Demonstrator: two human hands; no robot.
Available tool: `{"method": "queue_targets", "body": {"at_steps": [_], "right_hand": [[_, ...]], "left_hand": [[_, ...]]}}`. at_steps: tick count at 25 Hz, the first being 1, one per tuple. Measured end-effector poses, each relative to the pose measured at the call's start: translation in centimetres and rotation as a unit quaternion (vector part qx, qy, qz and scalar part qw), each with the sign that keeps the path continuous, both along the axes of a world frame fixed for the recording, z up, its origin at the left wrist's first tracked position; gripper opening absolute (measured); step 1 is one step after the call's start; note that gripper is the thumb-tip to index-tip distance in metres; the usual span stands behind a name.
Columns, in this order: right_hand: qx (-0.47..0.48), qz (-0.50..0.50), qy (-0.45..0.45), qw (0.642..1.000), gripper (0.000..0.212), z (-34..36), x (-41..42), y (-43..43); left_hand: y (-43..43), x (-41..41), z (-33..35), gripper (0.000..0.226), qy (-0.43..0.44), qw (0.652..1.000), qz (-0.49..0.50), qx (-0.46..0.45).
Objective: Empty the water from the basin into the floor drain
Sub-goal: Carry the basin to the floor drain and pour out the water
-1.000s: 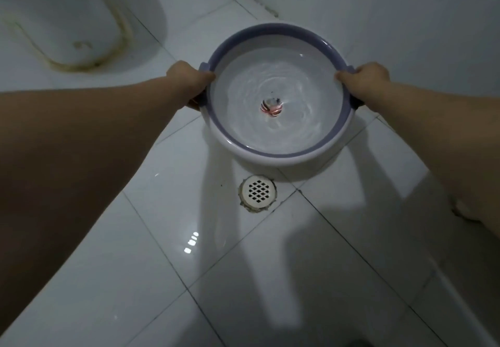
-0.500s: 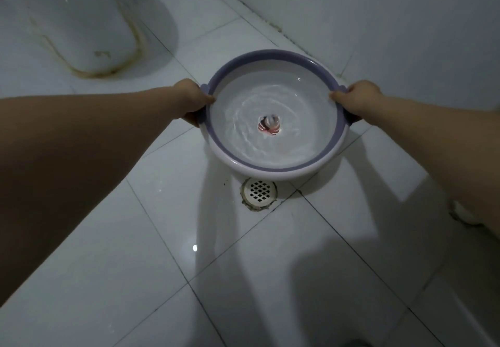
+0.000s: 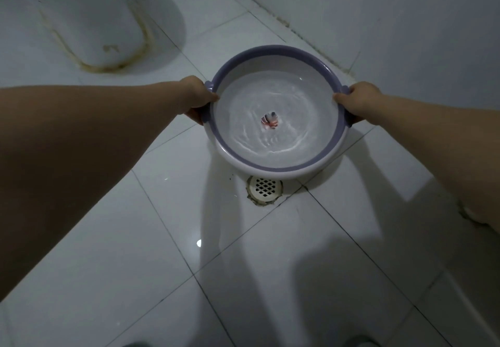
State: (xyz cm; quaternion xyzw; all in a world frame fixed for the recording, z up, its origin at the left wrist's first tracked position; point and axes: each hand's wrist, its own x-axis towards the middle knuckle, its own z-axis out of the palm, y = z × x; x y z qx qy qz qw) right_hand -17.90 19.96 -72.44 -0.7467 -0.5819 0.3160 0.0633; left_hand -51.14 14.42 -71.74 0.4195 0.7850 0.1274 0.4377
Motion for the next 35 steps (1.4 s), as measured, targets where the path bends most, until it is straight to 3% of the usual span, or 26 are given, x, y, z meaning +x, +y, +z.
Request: {"method": "queue_targets", "body": {"at_steps": [35], "right_hand": [[-0.004,-0.028,0.030,0.999,0.048,-0.58,-0.74,0.31]], "left_hand": [[0.08,0.26,-0.47,0.049,0.024,1.000,0.012,0.007]]}}
